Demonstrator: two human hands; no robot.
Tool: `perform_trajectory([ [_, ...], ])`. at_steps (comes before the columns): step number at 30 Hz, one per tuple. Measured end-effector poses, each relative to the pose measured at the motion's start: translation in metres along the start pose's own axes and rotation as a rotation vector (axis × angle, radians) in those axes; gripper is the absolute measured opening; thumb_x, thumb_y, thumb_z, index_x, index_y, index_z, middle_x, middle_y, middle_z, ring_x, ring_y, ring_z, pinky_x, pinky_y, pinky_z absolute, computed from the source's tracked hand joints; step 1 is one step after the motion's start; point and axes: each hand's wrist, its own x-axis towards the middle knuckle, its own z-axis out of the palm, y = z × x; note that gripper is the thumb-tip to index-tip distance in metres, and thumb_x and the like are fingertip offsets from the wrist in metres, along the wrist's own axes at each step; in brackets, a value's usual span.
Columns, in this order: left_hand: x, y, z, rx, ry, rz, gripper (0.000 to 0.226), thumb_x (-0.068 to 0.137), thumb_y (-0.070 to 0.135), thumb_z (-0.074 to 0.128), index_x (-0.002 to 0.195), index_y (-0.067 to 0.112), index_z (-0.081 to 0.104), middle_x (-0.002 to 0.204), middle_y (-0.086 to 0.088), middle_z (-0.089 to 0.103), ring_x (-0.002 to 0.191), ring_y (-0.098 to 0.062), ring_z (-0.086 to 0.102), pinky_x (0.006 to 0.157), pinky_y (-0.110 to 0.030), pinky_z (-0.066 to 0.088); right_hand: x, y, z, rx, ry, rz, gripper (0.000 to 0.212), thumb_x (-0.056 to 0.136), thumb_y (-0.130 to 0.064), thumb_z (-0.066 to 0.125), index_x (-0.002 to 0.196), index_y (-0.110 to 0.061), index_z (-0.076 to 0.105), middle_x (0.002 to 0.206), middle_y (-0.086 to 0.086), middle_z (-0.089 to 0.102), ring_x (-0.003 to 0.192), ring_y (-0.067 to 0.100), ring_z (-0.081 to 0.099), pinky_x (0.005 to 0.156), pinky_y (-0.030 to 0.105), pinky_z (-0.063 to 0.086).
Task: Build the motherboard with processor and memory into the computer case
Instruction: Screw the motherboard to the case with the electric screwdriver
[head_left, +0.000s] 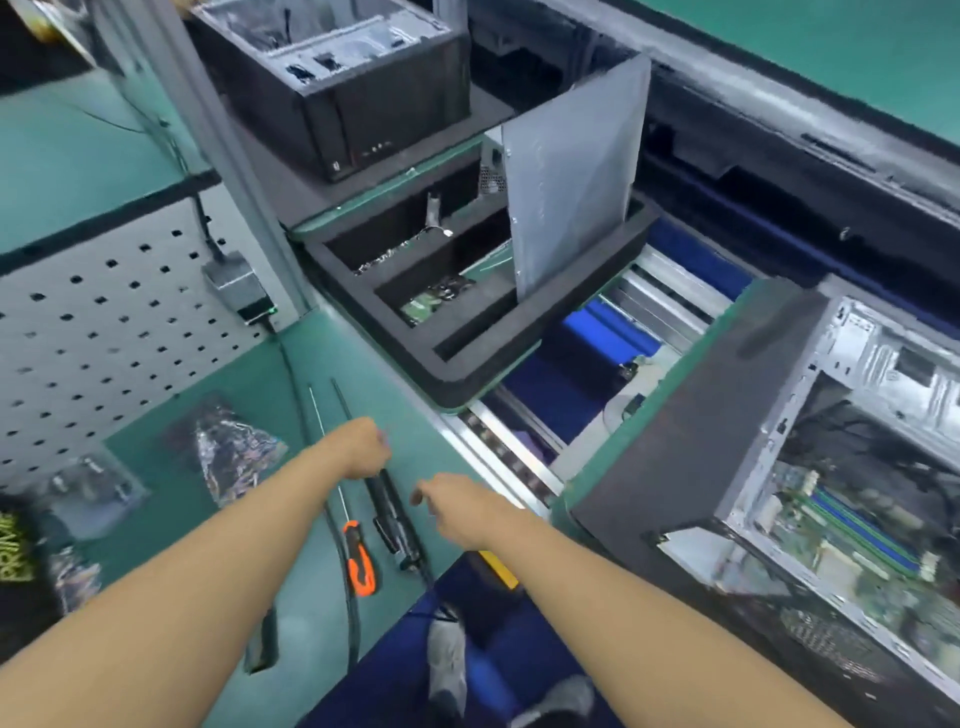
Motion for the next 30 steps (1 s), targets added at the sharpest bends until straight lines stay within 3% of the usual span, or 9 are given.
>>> perform_trajectory([
  [4,0.006,-0.037,0.027,-0.226,-0.001,-0.185,0.026,0.095,0.013,0.051,0.111,-0.003,0.064,0.109,-0.019,0.067,0.088,-0.028,0.062,0.074,-0.029,0.051,0.032,-0.012,0.032,0.169,-0.004,0.133,0.048,0.097,-0.016,0.057,0.142,-0.01,0.04,0.129,0.02,0.058,0.119,0.039,0.058,0.097,0.047,0.048],
  [6,0.003,-0.044,0.037,-0.349,-0.047,-0.21,0.014,0.094,0.009,0.051,0.091,0.001,0.062,0.091,-0.016,0.063,0.074,-0.026,0.057,0.061,-0.024,0.05,0.043,-0.017,0.043,0.287,-0.021,0.215,0.058,0.096,-0.033,0.065,0.14,-0.008,0.038,0.133,0.018,0.056,0.122,0.037,0.056,0.101,0.044,0.046],
  [9,0.004,-0.048,0.054,-0.526,-0.09,-0.251,0.024,0.09,0.001,0.046,0.067,0.008,0.046,0.066,-0.011,0.043,0.056,-0.022,0.042,0.048,-0.021,0.032,0.057,-0.025,0.058,0.28,-0.003,0.294,0.065,0.089,-0.044,0.071,0.132,-0.006,0.041,0.132,0.017,0.055,0.121,0.035,0.056,0.096,0.039,0.046],
  [15,0.01,-0.051,0.07,-0.857,-0.127,-0.337,0.01,0.092,0.002,0.048,0.089,0.006,0.057,0.087,-0.015,0.053,0.08,-0.024,0.05,0.064,-0.029,0.04,0.072,-0.03,0.07,0.321,0.054,0.408,0.068,0.086,-0.035,0.074,0.136,-0.005,0.038,0.139,0.019,0.046,0.129,0.035,0.048,0.104,0.039,0.043],
  [18,0.013,-0.049,0.071,-0.963,-0.14,-0.364,0.007,0.095,0.01,0.055,0.087,0.011,0.055,0.083,-0.006,0.058,0.076,-0.016,0.056,0.079,-0.032,0.048,0.069,-0.024,0.063,0.448,0.049,0.416,0.066,0.083,-0.032,0.072,0.135,-0.004,0.04,0.136,0.016,0.045,0.121,0.033,0.053,0.092,0.036,0.049],
  [21,0.018,-0.047,0.071,-1.087,-0.154,-0.341,0.014,0.094,0.023,0.063,0.095,0.013,0.053,0.089,-0.003,0.06,0.086,-0.016,0.058,0.085,-0.033,0.048,0.057,-0.015,0.057,0.662,0.063,0.362,0.057,0.085,-0.025,0.07,0.129,-0.007,0.039,0.121,0.014,0.05,0.104,0.029,0.059,0.079,0.036,0.052],
  [23,0.019,-0.043,0.069,-1.21,-0.164,-0.315,0.026,0.092,0.029,0.067,0.102,0.008,0.055,0.095,-0.006,0.065,0.09,-0.018,0.063,0.081,-0.031,0.05,0.043,-0.01,0.05,0.786,0.065,0.312,0.045,0.087,-0.023,0.067,0.121,-0.012,0.039,0.101,0.007,0.053,0.079,0.019,0.057,0.059,0.026,0.051],
  [25,0.018,-0.037,0.064,-1.346,-0.151,-0.286,0.035,0.088,0.03,0.071,0.106,0.005,0.054,0.1,-0.012,0.069,0.09,-0.022,0.069,0.071,-0.03,0.054,0.027,-0.006,0.04,0.828,0.081,0.276,0.042,0.087,-0.025,0.065,0.118,-0.017,0.039,0.096,0.003,0.053,0.069,0.014,0.054,0.046,0.016,0.045],
  [30,0.012,-0.008,0.047,-1.514,-0.165,-0.174,0.053,0.075,0.036,0.08,0.114,0.009,0.055,0.106,-0.015,0.069,0.096,-0.028,0.07,0.07,-0.04,0.059,-0.017,0.007,0.006,0.777,0.168,0.179,0.044,0.082,-0.035,0.068,0.118,-0.026,0.042,0.11,0.0,0.058,0.074,0.011,0.056,0.05,0.012,0.044],
])
